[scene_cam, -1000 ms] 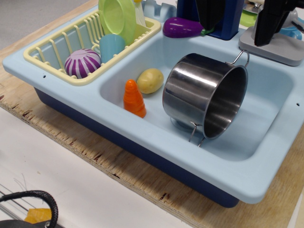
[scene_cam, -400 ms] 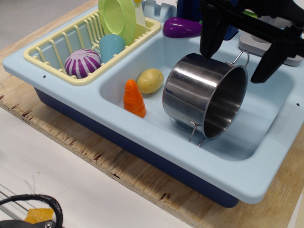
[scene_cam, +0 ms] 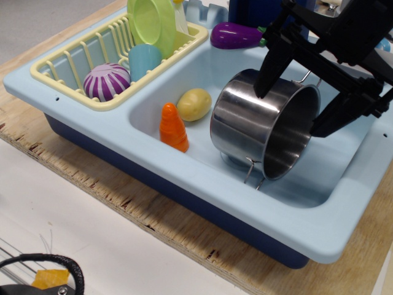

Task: Flip pot upright which is in sink

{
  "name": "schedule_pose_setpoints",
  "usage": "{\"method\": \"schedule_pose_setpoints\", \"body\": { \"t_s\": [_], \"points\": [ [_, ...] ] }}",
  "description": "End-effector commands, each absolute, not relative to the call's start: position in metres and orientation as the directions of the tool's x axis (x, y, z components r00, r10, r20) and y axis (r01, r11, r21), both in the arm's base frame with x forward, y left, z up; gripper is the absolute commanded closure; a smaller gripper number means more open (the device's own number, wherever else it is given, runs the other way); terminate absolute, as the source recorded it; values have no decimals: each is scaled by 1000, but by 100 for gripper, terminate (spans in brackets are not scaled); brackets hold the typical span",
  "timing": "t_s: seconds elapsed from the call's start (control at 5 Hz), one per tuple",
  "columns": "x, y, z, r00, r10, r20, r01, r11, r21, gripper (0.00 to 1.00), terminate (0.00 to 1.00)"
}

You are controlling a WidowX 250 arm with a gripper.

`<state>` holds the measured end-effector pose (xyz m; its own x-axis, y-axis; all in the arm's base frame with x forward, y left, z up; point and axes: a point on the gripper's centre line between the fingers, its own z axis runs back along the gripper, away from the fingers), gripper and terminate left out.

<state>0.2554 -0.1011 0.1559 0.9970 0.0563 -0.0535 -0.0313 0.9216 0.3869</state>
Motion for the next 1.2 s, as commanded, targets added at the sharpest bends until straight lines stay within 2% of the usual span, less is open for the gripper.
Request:
{"method": "schedule_pose_setpoints", "body": {
  "t_s": [0.0,0.4,0.6,0.8,1.0],
  "points": [
    [263,-86,154,998,56,10,-56,926,373,0,0],
    [280,-68,143,983,-24,184,-33,954,299,0,0],
    [291,-68,140,970,-54,235,-15,960,279,100,0],
    [292,-71,144,956,-50,290,-22,970,241,100,0],
    [288,-74,153,947,-30,320,-22,988,156,100,0]
  ]
}}
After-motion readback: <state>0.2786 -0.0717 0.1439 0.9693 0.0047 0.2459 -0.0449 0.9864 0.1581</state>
